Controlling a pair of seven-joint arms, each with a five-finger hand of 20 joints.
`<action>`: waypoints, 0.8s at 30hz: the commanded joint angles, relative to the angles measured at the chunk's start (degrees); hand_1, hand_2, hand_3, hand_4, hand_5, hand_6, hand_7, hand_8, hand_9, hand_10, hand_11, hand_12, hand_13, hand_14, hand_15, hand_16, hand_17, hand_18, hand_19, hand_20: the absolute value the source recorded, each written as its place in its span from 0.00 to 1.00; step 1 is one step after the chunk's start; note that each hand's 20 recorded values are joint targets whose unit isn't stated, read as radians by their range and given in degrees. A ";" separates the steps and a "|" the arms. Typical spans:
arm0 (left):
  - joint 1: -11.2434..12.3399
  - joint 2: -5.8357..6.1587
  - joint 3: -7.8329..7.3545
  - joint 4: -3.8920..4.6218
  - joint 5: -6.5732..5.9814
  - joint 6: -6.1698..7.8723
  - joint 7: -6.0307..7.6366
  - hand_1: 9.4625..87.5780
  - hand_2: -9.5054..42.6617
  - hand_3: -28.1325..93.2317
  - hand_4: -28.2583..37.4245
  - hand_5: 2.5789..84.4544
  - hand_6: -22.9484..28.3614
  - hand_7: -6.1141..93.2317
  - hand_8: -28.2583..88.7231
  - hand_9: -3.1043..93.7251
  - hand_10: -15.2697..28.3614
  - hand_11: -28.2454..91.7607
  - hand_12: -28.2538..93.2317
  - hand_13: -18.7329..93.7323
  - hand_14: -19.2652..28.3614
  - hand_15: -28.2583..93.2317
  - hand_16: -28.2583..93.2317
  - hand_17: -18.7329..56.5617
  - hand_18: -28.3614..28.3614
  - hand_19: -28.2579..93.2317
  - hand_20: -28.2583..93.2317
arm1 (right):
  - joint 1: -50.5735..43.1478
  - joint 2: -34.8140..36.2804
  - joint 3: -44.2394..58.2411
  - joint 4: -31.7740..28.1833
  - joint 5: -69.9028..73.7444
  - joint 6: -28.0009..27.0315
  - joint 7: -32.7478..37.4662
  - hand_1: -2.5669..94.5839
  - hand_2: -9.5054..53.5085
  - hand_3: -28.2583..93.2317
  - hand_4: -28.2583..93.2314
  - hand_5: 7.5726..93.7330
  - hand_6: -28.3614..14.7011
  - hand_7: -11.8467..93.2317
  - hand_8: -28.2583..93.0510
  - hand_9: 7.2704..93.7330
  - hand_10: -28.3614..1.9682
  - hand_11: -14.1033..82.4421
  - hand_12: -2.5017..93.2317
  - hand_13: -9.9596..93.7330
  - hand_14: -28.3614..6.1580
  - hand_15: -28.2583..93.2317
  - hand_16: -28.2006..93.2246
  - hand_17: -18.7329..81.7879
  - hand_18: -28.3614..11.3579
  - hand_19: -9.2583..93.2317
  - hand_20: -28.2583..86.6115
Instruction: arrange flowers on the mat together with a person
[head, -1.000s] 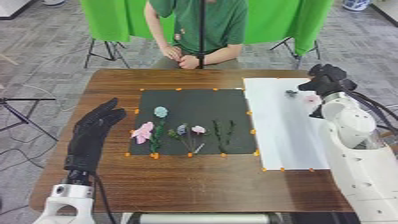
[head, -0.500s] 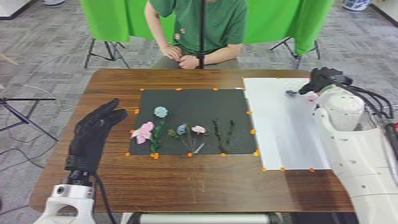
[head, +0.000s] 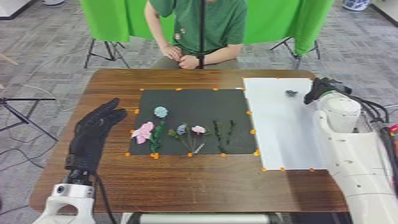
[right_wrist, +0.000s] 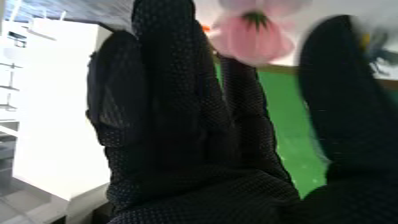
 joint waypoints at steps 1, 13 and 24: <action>0.17 -0.56 -0.27 0.21 -0.06 -0.36 -0.99 0.25 0.00 0.74 0.16 0.49 0.51 0.19 0.19 0.48 0.64 0.39 0.37 0.46 0.75 0.34 0.28 0.30 0.71 0.28 0.37 | -4.21 -1.23 1.35 0.91 0.06 7.82 -0.36 0.50 0.00 0.79 0.04 0.64 0.68 0.25 0.15 0.80 0.43 0.29 0.19 0.93 0.66 0.56 0.43 0.86 0.54 0.81 0.53; 0.49 -0.89 -0.51 -0.07 0.18 -0.80 -1.47 0.25 0.00 0.74 0.16 0.49 0.51 0.19 0.19 0.48 0.64 0.39 0.37 0.46 0.75 0.34 0.28 0.29 0.72 0.28 0.37 | -7.46 0.74 0.44 -1.74 5.92 21.98 -0.48 0.70 0.00 0.65 0.05 0.88 0.72 0.29 0.28 1.00 0.66 0.24 0.34 1.00 0.78 0.66 0.41 0.92 0.53 0.97 0.46; 0.72 -0.73 -0.71 -0.13 0.08 -1.09 -1.86 0.25 0.00 0.74 0.16 0.49 0.52 0.19 0.19 0.48 0.64 0.39 0.37 0.46 0.75 0.34 0.28 0.29 0.72 0.28 0.36 | -8.46 7.50 -9.53 -21.47 20.18 24.00 0.24 0.70 0.00 0.66 0.06 0.90 0.71 0.29 0.29 1.00 0.66 0.28 0.33 1.00 0.80 0.70 0.40 0.93 0.53 1.00 0.47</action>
